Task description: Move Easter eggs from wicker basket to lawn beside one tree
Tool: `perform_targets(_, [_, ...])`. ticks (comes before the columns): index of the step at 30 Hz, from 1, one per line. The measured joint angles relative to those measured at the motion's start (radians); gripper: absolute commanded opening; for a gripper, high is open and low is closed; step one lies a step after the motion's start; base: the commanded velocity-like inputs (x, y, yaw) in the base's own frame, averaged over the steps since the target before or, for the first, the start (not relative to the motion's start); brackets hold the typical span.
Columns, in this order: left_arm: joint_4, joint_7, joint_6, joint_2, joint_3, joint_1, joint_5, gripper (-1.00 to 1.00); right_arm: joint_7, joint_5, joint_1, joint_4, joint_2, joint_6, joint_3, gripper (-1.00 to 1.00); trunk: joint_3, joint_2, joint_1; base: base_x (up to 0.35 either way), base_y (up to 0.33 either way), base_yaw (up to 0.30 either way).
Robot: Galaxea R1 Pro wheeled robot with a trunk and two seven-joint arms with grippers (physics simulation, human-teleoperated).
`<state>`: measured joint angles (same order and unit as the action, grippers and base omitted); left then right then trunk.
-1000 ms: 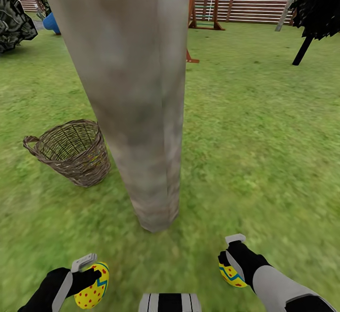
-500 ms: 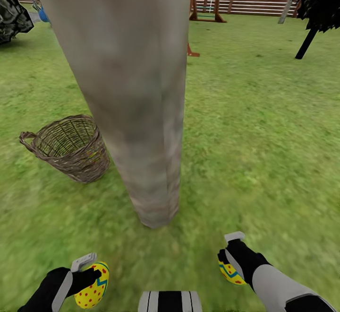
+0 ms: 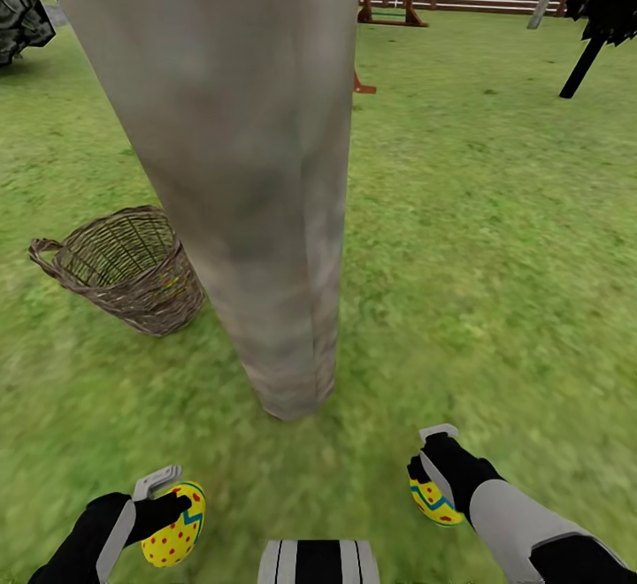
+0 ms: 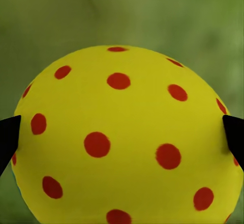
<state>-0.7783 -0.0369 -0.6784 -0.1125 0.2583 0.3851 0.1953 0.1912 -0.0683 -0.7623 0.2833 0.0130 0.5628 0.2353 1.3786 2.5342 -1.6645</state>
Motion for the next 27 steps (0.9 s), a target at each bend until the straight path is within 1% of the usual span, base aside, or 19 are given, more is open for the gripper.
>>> perform_targets(7, [-0.01, 0.0, -0.013, 0.0, 0.0, 0.0, -0.001, -1.0, 0.0, -0.004, -0.014, -0.018, 0.0, 0.008, 0.0, -1.0, 0.004, 0.0, -0.001, 0.0, 0.0, 0.0])
perform_targets(8, [-0.01, 0.0, -0.013, 0.0, 0.0, 0.0, -0.001, 1.0, -0.001, -0.004, -0.015, -0.018, 0.0, 0.008, 0.0, -1.0, 0.004, 0.0, -0.001, 0.0, 0.0, 0.0])
perform_targets(9, [0.026, -0.002, 0.024, 0.001, -0.001, 0.0, 0.026, 1.0, -0.001, -0.005, -0.015, -0.018, 0.0, 0.009, 0.0, -1.0, 0.004, 0.0, -0.001, 0.0, 0.0, 0.0])
perform_targets(10, [0.02, 0.0, 0.029, 0.001, 0.001, 0.0, -0.009, 1.0, -0.001, -0.005, -0.015, -0.019, 0.0, 0.007, 0.0, -1.0, 0.004, 0.0, -0.001, 0.0, 0.0, 0.0])
perform_targets(11, [0.024, 0.0, 0.036, 0.001, 0.001, 0.0, -0.005, 1.0, -0.001, -0.007, -0.015, -0.018, 0.001, 0.01, -0.001, 1.0, 0.004, 0.0, -0.001, 0.0, 0.0, 0.0])
perform_targets(12, [0.026, 0.0, 0.039, 0.0, 0.001, 0.0, -0.002, 1.0, -0.001, -0.005, 0.032, -0.017, 0.001, -0.071, -0.005, 1.0, 0.004, 0.0, -0.001, 0.0, 0.0, 0.0])
perform_targets(13, [0.025, 0.001, 0.041, 0.0, 0.001, 0.0, 0.0, 1.0, -0.001, -0.009, 0.046, -0.017, 0.002, -0.074, -0.007, 1.0, 0.004, 0.0, -0.002, 0.0, 0.0, 0.0])
perform_targets(27, [0.026, 0.001, 0.042, 0.0, 0.003, 0.0, 0.001, 1.0, -0.001, -0.008, 0.046, -0.017, 0.002, -0.074, -0.007, 1.0, 0.004, 0.0, -0.002, 0.0, 0.0, 0.0])
